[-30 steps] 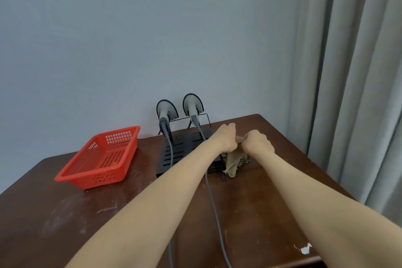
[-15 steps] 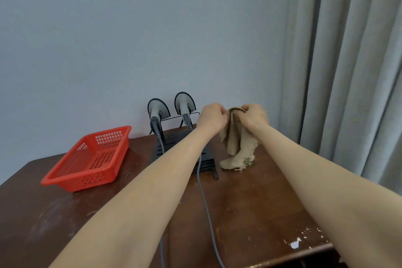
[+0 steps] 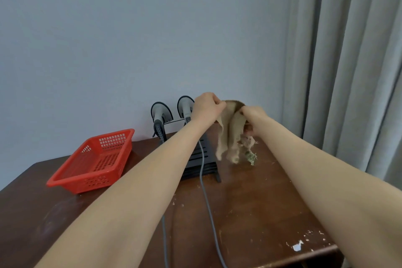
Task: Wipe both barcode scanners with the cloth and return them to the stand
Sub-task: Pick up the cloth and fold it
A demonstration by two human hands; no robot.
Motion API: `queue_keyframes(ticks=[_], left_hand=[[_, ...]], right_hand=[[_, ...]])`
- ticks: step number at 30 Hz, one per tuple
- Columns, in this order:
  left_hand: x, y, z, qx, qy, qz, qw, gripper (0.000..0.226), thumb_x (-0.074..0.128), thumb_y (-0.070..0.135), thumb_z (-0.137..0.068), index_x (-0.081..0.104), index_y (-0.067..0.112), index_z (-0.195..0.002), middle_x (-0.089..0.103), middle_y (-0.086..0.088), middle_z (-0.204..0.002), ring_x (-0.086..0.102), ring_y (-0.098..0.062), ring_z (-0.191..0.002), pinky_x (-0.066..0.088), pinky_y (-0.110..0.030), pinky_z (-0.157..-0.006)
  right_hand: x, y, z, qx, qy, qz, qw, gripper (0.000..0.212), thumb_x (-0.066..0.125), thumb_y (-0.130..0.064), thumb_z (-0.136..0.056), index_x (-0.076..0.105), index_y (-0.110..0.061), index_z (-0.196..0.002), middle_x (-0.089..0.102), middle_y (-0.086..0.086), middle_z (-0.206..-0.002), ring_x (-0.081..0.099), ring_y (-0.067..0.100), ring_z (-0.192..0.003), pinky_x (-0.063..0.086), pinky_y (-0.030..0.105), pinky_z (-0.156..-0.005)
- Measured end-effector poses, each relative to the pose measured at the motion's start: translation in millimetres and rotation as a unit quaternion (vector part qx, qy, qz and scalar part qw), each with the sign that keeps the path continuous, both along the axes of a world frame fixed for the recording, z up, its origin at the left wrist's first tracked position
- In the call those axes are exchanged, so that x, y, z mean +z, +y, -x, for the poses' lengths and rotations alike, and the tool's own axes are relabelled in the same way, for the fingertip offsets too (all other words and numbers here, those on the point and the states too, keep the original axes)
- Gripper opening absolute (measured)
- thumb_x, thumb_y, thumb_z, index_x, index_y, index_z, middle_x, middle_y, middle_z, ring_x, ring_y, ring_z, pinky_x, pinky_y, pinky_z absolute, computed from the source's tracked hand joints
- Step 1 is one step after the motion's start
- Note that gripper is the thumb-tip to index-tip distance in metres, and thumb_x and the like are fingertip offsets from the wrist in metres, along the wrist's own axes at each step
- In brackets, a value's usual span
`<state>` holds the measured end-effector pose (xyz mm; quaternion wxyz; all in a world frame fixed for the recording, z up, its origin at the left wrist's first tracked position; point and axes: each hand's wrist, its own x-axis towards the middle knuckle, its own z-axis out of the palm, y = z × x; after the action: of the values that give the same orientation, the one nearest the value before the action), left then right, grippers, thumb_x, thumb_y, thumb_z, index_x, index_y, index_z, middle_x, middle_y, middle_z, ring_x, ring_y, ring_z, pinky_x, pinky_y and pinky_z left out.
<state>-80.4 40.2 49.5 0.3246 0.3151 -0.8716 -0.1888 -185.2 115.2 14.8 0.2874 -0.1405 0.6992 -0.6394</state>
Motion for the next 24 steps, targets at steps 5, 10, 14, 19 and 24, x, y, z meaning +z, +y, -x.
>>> queue_keyframes(ticks=[5,10,14,19,24], left_hand=[[4.4,11.5,-8.2,-0.132,-0.040,-0.115,0.984,0.008,0.056,0.020,-0.087,0.063,0.016,-0.084,0.063,0.001,-0.085,0.061,-0.014,-0.077,0.052,-0.016,-0.051],[15.2,8.9,-25.0,-0.122,0.027,-0.235,0.964,0.015,0.056,0.018,-0.088,0.069,0.011,-0.090,0.068,-0.004,-0.084,0.067,-0.016,-0.077,0.060,-0.032,-0.071],[23.4,-18.0,-53.9,-0.002,0.119,-0.331,0.936,0.029,0.055,0.025,-0.092,0.054,0.005,-0.113,0.058,-0.008,-0.094,0.059,-0.020,-0.086,0.058,-0.033,-0.065],[21.8,-38.6,-97.6,-0.023,0.080,-0.508,0.857,0.060,0.052,0.063,-0.084,0.055,0.012,-0.116,0.063,-0.016,-0.113,0.066,-0.031,-0.096,0.057,-0.049,-0.075],[21.1,-62.1,-135.1,-0.079,0.246,-0.611,0.748,0.052,0.052,0.054,-0.090,0.057,0.004,-0.106,0.065,-0.019,-0.102,0.065,-0.032,-0.090,0.054,-0.047,-0.080]], right_hand=[[15.0,1.6,-13.0,0.062,-0.113,0.102,0.986,0.045,0.050,-0.051,-0.084,0.064,-0.009,-0.093,0.065,0.010,-0.078,0.062,0.027,-0.070,0.052,0.035,-0.074],[19.7,-25.2,-9.7,0.084,-0.047,0.105,0.990,0.053,0.076,-0.038,-0.046,0.071,-0.014,-0.093,0.072,0.011,-0.103,0.069,0.027,-0.091,0.052,0.045,-0.090],[45.4,-22.9,-38.4,0.096,-0.079,0.114,0.986,0.052,0.074,-0.040,-0.064,0.067,-0.015,-0.109,0.071,0.009,-0.105,0.067,0.029,-0.095,0.052,0.045,-0.088],[69.6,-31.1,-85.3,0.201,-0.155,0.180,0.950,0.042,0.057,-0.037,-0.088,0.063,-0.003,-0.112,0.068,0.016,-0.101,0.067,0.033,-0.086,0.054,0.045,-0.080],[72.9,-59.0,-128.0,0.224,-0.197,0.177,0.938,0.045,0.046,-0.037,-0.095,0.060,0.000,-0.115,0.067,0.019,-0.099,0.065,0.032,-0.088,0.051,0.040,-0.068]])
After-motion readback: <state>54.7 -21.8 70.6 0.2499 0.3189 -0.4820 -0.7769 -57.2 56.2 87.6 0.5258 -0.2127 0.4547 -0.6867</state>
